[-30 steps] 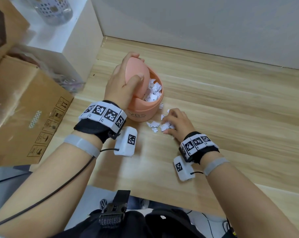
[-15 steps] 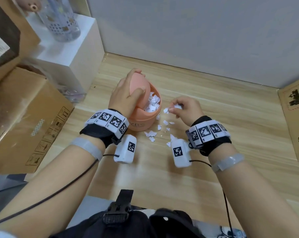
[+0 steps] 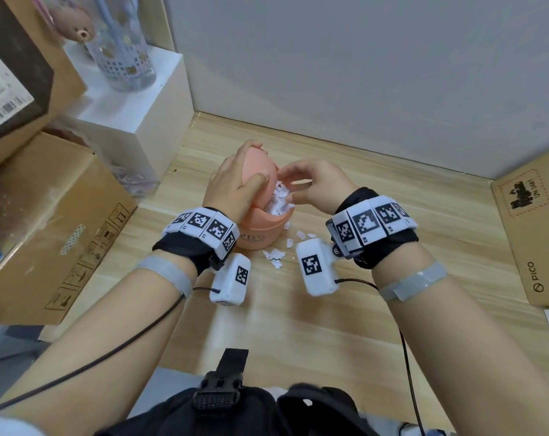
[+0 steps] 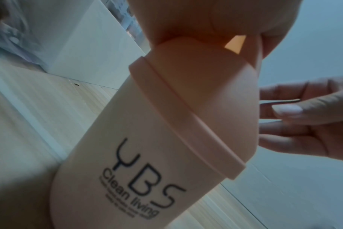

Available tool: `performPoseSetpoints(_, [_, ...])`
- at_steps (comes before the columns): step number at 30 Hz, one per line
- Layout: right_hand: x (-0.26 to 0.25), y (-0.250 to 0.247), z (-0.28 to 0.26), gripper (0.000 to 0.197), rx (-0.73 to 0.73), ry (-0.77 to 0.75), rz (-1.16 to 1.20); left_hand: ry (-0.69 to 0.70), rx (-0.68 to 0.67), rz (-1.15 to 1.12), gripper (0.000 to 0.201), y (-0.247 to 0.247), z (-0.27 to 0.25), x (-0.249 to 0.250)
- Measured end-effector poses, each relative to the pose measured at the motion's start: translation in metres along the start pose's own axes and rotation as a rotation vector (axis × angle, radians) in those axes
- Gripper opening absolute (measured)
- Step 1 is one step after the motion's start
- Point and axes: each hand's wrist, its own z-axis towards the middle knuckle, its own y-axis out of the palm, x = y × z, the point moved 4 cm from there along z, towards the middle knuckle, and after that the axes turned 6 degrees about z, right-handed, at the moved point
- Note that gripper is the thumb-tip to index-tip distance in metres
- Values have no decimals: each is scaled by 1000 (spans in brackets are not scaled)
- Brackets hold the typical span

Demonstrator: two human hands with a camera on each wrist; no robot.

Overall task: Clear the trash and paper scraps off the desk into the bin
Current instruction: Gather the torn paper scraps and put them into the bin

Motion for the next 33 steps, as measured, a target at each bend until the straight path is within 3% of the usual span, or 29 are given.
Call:
performPoseSetpoints(5, [23,-18,-19,40,105,9,201,10,1,-17,61,2,1,-4])
performPoseSetpoints(9, [89,-19,-38,40,199,145,146,24,5,-5,64,3,1,-6])
performPoseSetpoints(12, [145,-1,-55,40,107,322,-108,12,30,-15,62,4,3,-7])
performPoseSetpoints(15, [173,20,-66,58,-19,377,-246,-34,58,-30,57,4,4,-9])
performPoseSetpoints(17, [178,31,-68,61,-14,347,-229,-37,54,-39,56,5,3,-9])
performPoseSetpoints(22, [170,50,-46,26,99,246,-228,-25,54,-52,58,5,1,-10])
performPoseSetpoints(26, [158,59,-25,24,170,218,-105,-10,51,-51,59,3,-2,-12])
performPoseSetpoints(33, [141,34,-2,6,321,140,50,4,114,-16,58,-13,-5,-22])
